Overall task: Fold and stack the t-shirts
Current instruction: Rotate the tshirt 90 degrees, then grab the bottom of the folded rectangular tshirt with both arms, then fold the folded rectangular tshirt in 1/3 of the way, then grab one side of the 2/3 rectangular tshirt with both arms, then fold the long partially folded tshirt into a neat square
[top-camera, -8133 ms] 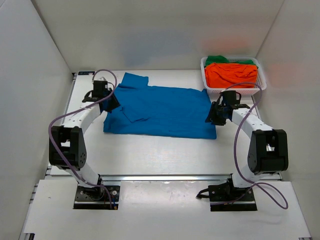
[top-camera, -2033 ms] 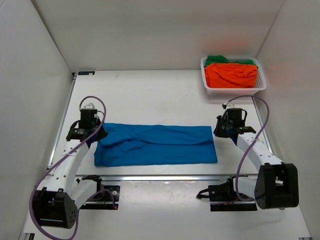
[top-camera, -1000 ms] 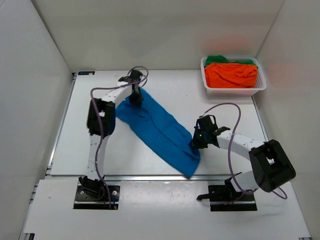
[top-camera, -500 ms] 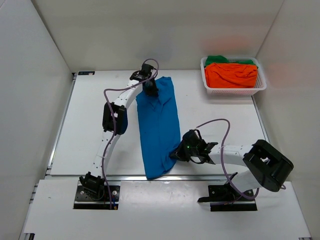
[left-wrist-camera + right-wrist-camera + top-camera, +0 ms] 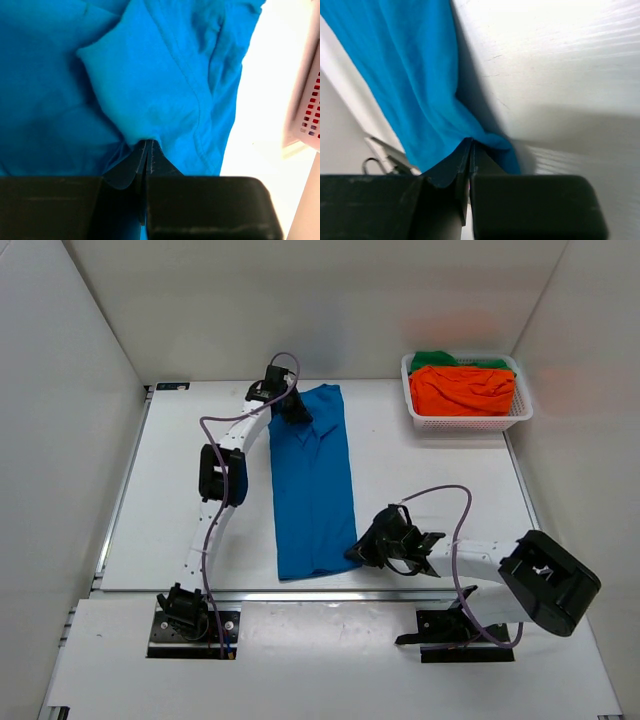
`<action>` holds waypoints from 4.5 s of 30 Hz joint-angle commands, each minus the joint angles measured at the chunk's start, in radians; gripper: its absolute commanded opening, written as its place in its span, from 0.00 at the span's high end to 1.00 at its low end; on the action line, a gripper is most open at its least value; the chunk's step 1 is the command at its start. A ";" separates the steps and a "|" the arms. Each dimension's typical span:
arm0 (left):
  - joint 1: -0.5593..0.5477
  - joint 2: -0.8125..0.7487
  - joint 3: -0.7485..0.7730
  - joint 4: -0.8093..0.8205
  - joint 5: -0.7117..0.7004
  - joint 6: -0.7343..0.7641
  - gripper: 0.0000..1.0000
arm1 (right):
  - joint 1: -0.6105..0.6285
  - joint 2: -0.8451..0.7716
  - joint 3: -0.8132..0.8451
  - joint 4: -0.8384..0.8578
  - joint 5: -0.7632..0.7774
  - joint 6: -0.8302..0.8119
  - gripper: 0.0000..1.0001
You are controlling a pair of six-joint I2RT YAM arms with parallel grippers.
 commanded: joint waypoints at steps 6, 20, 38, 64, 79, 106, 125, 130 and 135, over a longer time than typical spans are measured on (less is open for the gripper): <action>-0.032 -0.289 -0.148 0.002 -0.017 0.051 0.80 | 0.004 -0.162 0.108 -0.222 0.088 -0.208 1.00; -0.225 -1.176 -1.436 -0.065 -0.258 0.123 0.59 | -0.262 -0.308 0.108 -0.486 -0.142 -0.618 0.34; -0.389 -1.585 -2.057 0.198 -0.175 -0.282 0.40 | -0.132 -0.141 0.073 -0.373 -0.177 -0.555 0.42; -0.393 -1.824 -2.183 0.048 -0.072 -0.270 1.00 | 0.031 -0.133 0.185 -0.546 -0.354 -0.566 1.00; 0.032 -1.352 -1.683 0.119 0.028 -0.023 1.00 | -0.350 0.288 0.761 -0.724 -0.448 -0.894 1.00; 0.132 -1.189 -1.717 0.408 0.045 -0.192 0.57 | -0.497 0.439 0.828 -0.553 -0.381 -0.876 0.34; -0.040 -1.255 -1.893 0.447 -0.104 -0.310 0.79 | -0.385 0.457 0.571 -0.245 -0.420 -0.601 0.85; -0.023 -1.349 -1.871 0.384 -0.095 -0.278 1.00 | -0.391 0.415 0.720 -0.403 -0.403 -0.708 1.00; -0.018 -1.503 -1.888 0.280 -0.106 -0.244 1.00 | -0.376 0.310 0.710 -0.482 -0.429 -0.750 1.00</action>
